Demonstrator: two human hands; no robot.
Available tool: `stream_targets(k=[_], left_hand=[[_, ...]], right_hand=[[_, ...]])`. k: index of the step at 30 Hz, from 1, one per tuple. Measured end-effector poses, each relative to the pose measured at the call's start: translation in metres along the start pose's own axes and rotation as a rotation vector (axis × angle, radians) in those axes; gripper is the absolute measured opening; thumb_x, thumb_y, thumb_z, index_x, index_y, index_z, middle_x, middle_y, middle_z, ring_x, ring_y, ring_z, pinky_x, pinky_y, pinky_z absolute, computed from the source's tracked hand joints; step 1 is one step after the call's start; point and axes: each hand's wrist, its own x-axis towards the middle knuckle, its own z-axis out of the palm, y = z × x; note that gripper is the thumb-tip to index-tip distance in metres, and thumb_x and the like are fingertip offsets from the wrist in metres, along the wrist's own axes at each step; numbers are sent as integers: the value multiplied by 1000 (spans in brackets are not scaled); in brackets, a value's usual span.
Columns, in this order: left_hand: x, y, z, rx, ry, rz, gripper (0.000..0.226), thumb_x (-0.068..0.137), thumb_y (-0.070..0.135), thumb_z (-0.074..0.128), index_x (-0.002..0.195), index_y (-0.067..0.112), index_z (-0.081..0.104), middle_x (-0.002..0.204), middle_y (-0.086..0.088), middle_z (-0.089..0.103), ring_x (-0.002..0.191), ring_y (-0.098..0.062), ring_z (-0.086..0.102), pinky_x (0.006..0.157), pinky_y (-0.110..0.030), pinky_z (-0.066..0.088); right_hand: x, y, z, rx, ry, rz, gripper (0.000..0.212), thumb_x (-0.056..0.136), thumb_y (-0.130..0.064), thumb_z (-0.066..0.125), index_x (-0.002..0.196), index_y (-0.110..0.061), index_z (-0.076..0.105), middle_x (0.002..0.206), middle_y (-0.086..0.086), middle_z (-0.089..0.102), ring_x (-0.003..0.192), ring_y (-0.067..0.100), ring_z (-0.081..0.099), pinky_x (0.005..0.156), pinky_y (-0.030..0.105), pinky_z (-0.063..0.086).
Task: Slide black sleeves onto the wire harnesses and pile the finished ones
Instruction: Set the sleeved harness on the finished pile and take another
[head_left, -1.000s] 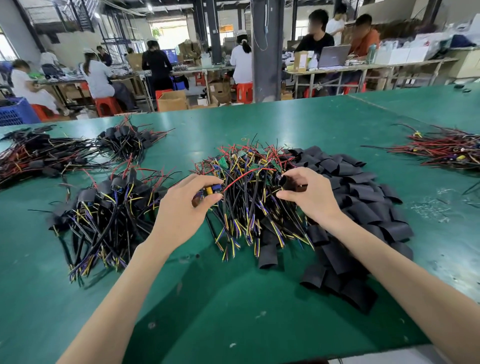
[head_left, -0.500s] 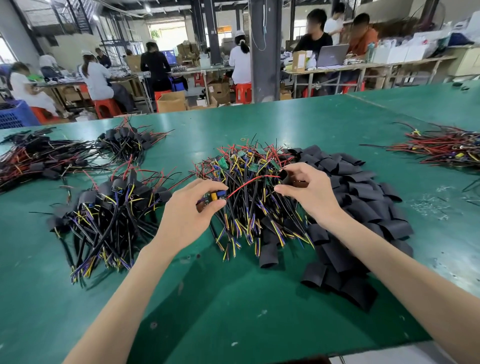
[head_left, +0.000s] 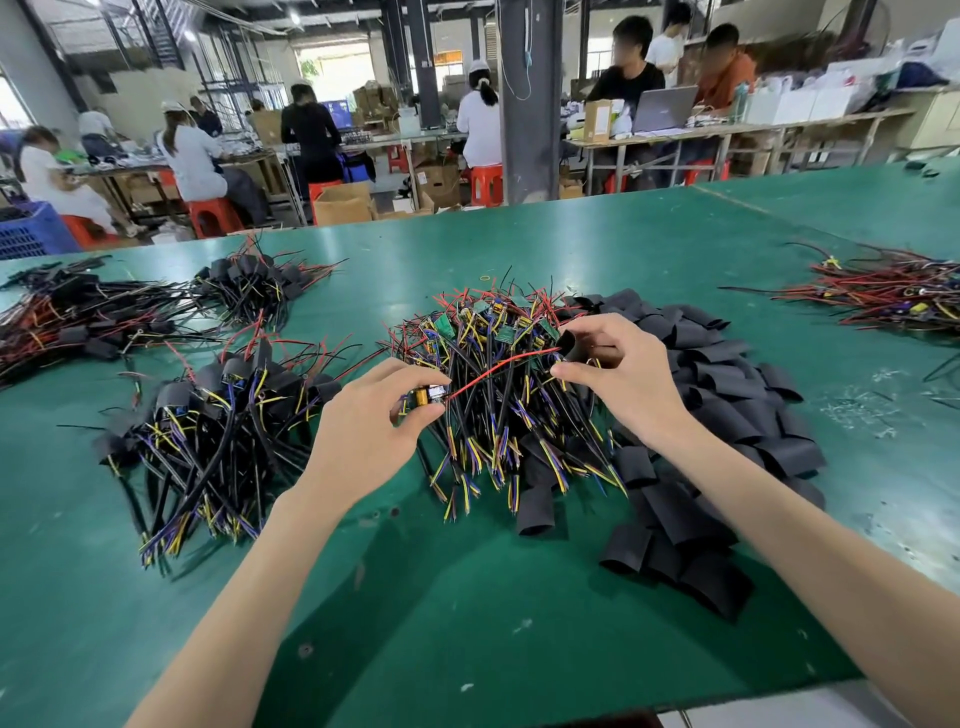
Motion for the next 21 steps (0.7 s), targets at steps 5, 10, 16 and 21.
stream_targets(k=[5, 10, 16, 21], left_hand=[[-2, 6, 4, 0, 24, 12, 30, 83, 25, 70, 112, 33, 63, 85, 24, 52, 65, 2, 47, 69, -28, 44], [-4, 12, 14, -156, -29, -34, 50, 82, 14, 71, 123, 36, 53, 97, 23, 57, 71, -1, 51, 77, -33, 51], [-8, 25, 22, -295, 1, -18, 64, 80, 8, 72, 121, 47, 40, 97, 15, 63, 80, -5, 57, 88, -35, 50], [-8, 25, 22, -321, 26, 1, 64, 82, 16, 73, 125, 49, 39, 97, 22, 65, 85, 3, 61, 87, -25, 49]], right_hand=[[-3, -2, -1, -447, -60, -298, 35, 69, -7, 80, 101, -9, 66, 100, 5, 62, 97, 21, 55, 86, 24, 41], [-10, -6, 8, -738, -173, -516, 39, 66, -13, 81, 101, -4, 67, 97, 10, 64, 94, 33, 57, 84, 39, 41], [-21, -18, 19, -673, -188, -603, 41, 68, -19, 82, 104, -5, 69, 97, 9, 66, 91, 31, 61, 81, 41, 49], [-24, -26, 20, -663, -162, -640, 42, 68, -23, 82, 106, -9, 69, 98, 5, 67, 86, 28, 64, 76, 36, 51]])
